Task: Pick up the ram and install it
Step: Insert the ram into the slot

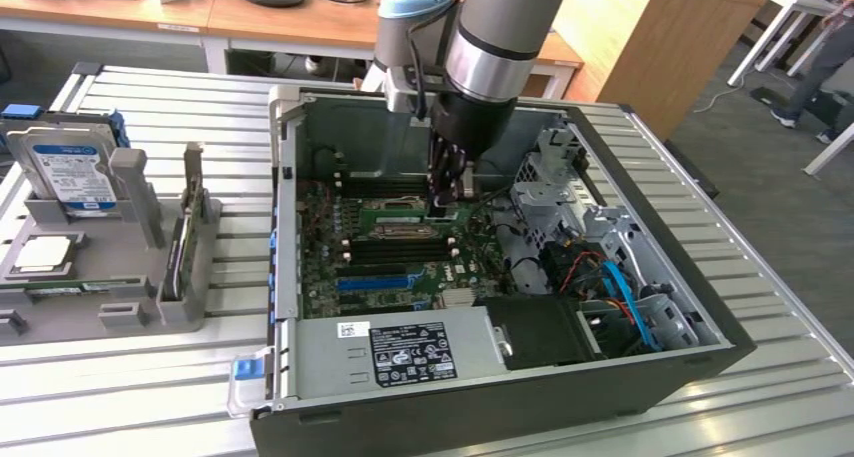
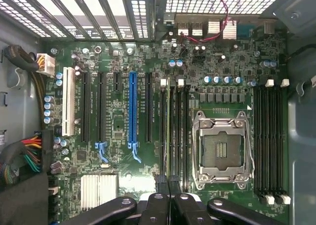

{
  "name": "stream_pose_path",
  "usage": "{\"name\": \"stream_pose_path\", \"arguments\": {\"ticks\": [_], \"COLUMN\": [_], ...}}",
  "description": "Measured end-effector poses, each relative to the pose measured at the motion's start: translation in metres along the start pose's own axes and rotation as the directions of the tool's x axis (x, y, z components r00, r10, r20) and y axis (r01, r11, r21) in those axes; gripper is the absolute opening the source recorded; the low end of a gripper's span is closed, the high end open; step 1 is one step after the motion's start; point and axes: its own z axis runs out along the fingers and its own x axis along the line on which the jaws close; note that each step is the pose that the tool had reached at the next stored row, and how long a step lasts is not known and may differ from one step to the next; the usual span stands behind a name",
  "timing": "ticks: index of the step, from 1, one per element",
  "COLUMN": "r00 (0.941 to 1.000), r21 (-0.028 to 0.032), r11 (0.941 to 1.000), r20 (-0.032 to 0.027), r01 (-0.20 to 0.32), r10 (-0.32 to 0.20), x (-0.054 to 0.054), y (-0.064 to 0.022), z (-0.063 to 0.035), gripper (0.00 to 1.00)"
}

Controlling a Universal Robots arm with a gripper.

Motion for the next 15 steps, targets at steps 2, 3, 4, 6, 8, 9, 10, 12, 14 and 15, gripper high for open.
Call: {"name": "stream_pose_path", "arguments": {"ticks": [2, 3, 4, 6, 8, 9, 10, 12, 14, 15], "r00": [1.0000, 1.0000, 1.0000, 1.0000, 1.0000, 1.0000, 1.0000, 1.0000, 1.0000, 1.0000], "r21": [0.0000, 0.0000, 0.0000, 0.0000, 0.0000, 0.0000, 0.0000, 0.0000, 0.0000, 0.0000], "r11": [1.0000, 1.0000, 1.0000, 1.0000, 1.0000, 1.0000, 1.0000, 1.0000, 1.0000, 1.0000], "r20": [-0.0001, -0.0001, -0.0001, -0.0001, -0.0001, -0.0001, -0.0001, -0.0001, -0.0001, -0.0001], "r01": [0.000, 0.000, 0.000, 0.000, 0.000, 0.000, 0.000, 0.000, 0.000, 0.000], "r10": [0.000, 0.000, 0.000, 0.000, 0.000, 0.000, 0.000, 0.000, 0.000, 0.000], "x": [0.0000, 0.0000, 0.0000, 0.0001, 0.0000, 0.0001, 0.0001, 0.0001, 0.0001, 0.0001], "y": [0.0000, -0.0001, -0.0001, -0.0001, -0.0002, -0.0002, -0.0003, -0.0003, -0.0003, -0.0004], "z": [0.0011, 0.0018, 0.0024, 0.0036, 0.0048, 0.0053, 0.0059, 0.0070, 0.0081, 0.0086], "gripper": [0.11, 0.11, 0.11, 0.11, 0.11, 0.11, 0.11, 0.11, 0.11, 0.11]}}
